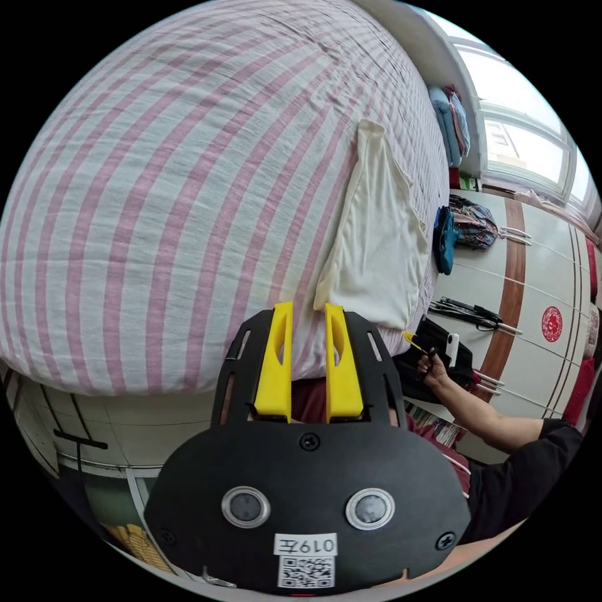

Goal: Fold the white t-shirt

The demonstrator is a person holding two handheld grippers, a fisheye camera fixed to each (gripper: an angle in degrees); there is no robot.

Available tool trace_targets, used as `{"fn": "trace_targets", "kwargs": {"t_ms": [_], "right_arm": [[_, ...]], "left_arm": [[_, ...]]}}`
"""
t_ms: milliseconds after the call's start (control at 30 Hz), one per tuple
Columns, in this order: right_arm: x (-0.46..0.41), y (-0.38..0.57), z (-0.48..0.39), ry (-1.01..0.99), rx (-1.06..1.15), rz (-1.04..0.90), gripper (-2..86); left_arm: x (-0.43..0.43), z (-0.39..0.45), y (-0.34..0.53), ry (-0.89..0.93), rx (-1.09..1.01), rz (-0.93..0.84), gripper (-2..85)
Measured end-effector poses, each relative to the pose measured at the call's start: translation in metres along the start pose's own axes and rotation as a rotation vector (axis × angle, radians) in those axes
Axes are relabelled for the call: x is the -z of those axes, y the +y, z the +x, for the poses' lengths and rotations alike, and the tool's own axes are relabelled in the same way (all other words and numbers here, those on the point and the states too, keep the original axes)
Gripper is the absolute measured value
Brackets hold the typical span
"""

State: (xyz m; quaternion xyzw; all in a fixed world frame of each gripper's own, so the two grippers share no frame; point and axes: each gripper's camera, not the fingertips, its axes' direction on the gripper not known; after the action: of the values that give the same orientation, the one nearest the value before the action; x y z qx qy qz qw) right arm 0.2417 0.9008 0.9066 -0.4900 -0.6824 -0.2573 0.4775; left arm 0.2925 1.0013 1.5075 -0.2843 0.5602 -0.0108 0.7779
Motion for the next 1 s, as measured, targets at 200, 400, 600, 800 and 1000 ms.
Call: {"fn": "trace_targets", "kwargs": {"t_ms": [200,400,600,800,1000], "right_arm": [[0.028,0.033,-0.025,0.073,0.045,0.155,0.3],[0.066,0.075,-0.091,0.283,0.199,0.297,-0.6],[0.048,0.099,-0.131,0.446,0.379,0.31,-0.7],[0.011,0.074,-0.08,0.304,0.341,0.266,3.3],[-0.022,0.037,-0.045,0.236,0.364,0.184,5.1]], "left_arm": [[0.016,0.026,0.038,-0.08,-0.115,0.007,2.5],[0.029,0.148,0.088,-0.269,-0.427,0.041,1.5],[-0.002,0.238,0.155,-0.463,-0.482,0.006,1.0],[-0.037,0.311,0.227,-0.517,-0.512,0.044,0.8],[-0.055,0.337,0.263,-0.516,-0.471,0.012,0.7]]}}
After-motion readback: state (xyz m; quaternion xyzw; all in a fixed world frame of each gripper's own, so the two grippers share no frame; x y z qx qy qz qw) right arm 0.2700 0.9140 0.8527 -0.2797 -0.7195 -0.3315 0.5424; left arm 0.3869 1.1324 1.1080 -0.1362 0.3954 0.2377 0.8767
